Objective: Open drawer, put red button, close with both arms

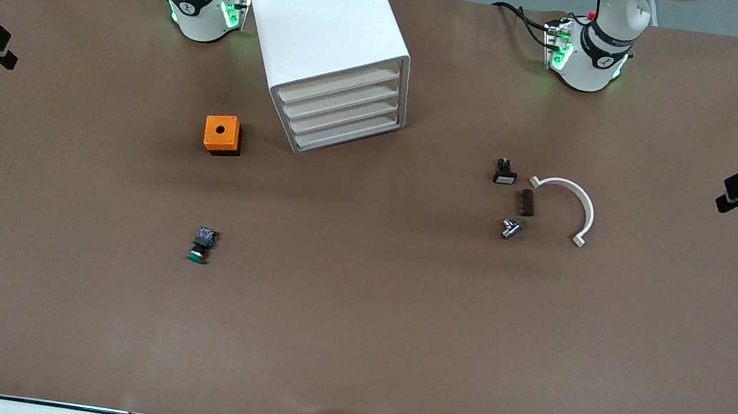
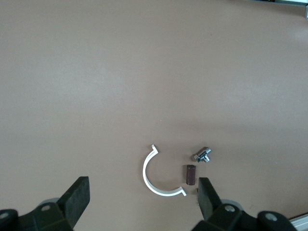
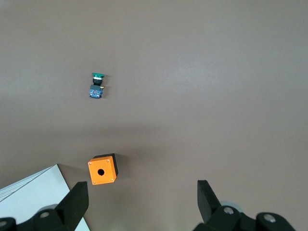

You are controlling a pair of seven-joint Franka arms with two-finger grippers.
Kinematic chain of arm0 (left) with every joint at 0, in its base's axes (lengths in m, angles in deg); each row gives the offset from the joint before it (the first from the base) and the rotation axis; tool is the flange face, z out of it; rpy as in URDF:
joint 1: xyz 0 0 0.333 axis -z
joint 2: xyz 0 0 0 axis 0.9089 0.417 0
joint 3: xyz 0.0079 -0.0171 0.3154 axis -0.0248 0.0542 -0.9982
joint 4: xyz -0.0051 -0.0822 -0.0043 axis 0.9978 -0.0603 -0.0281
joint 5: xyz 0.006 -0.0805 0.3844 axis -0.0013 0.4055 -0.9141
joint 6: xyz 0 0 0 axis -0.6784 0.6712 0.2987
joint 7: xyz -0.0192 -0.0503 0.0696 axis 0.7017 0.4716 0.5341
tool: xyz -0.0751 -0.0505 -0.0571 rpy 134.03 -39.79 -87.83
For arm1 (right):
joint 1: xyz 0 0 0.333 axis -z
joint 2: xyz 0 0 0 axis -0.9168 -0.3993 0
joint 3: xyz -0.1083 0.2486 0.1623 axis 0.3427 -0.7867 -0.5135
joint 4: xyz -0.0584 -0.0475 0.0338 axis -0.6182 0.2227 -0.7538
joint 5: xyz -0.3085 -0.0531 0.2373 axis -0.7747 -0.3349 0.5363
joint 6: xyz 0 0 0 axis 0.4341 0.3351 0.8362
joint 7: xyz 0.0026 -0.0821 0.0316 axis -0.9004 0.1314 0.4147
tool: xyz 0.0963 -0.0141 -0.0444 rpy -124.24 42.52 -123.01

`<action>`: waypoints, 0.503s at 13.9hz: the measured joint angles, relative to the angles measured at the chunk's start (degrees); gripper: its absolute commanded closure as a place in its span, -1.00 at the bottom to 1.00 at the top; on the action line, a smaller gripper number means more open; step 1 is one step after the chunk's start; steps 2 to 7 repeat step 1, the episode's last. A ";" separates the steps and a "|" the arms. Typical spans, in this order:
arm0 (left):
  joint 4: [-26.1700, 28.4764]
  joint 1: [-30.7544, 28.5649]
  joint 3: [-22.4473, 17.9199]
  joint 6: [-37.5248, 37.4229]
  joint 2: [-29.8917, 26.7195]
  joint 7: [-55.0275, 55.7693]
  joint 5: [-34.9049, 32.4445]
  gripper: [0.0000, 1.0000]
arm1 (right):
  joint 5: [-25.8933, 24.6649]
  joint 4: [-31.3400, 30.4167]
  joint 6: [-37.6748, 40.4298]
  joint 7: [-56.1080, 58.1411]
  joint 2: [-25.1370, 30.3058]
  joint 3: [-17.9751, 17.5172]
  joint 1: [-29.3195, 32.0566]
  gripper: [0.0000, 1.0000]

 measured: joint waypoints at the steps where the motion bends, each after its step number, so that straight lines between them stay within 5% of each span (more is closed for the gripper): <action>1: -0.15 0.02 0.01 -0.05 0.01 0.00 0.00 -0.99 | 0.00 -0.04 0.08 0.00 0.00 0.00 0.00 -1.00; 7: -0.15 0.02 0.01 -0.05 0.01 0.00 0.00 -0.99 | 0.00 -0.04 0.08 0.00 0.00 0.00 0.00 -1.00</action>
